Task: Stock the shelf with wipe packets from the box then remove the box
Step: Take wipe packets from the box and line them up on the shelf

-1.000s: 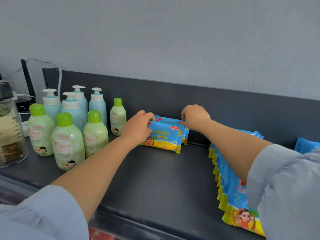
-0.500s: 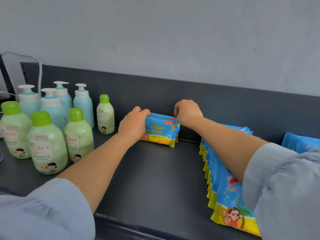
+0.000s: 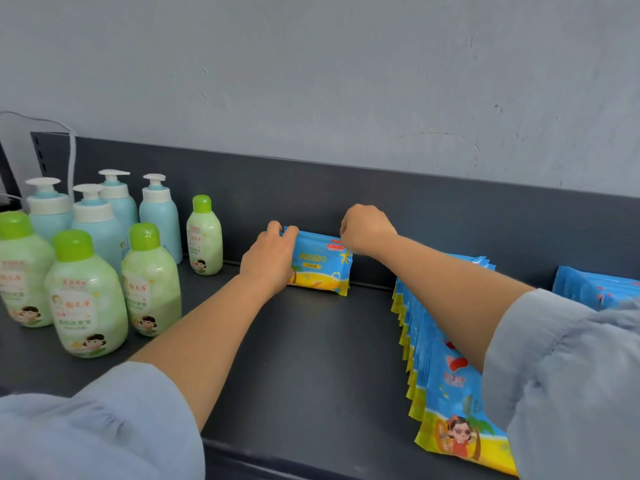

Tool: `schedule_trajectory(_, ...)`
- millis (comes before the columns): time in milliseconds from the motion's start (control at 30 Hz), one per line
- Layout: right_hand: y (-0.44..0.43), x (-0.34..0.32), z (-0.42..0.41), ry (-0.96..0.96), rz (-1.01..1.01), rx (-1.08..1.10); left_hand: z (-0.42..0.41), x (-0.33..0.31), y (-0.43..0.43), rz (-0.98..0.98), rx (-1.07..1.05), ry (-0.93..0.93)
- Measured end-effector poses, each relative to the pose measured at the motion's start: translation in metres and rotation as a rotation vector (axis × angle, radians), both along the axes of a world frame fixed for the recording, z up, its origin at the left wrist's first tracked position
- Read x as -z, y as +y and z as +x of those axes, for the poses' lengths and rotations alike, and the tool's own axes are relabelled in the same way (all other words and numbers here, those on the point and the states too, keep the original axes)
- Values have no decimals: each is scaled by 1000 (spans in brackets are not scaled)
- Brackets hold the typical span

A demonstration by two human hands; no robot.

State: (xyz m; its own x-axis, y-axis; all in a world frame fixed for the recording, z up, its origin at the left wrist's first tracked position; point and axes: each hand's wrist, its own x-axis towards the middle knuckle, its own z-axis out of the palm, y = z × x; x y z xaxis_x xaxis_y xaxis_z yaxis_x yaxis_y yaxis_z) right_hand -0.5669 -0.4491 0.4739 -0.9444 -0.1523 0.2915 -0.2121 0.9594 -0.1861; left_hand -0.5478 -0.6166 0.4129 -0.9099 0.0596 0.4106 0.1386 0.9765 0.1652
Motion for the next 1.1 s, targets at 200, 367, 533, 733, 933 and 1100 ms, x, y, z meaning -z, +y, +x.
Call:
schedule_trajectory(200, -4, -1, 12, -30, 95, -25, 5, 3, 1, -28, 16, -119)
schedule_trajectory(367, -7, -1, 26, -43, 198, -15, 17, 2, -3, -95, 15, -100)
schedule_trajectory(533, -8, -2, 47, -30, 238, -30, 34, -4, -7, -134, 35, -83)
schedule_trajectory(733, -10, -2, 91, 46, 387, -13, 67, -10, -7, -183, 69, -69)
schedule_trajectory(933, -9, 5, 133, 83, 445, -22, 111, -14, -7, -222, 86, -102)
schedule_trajectory(1100, -2, 6, 174, 127, 443, -56, 161, -23, -5, -230, 32, -93)
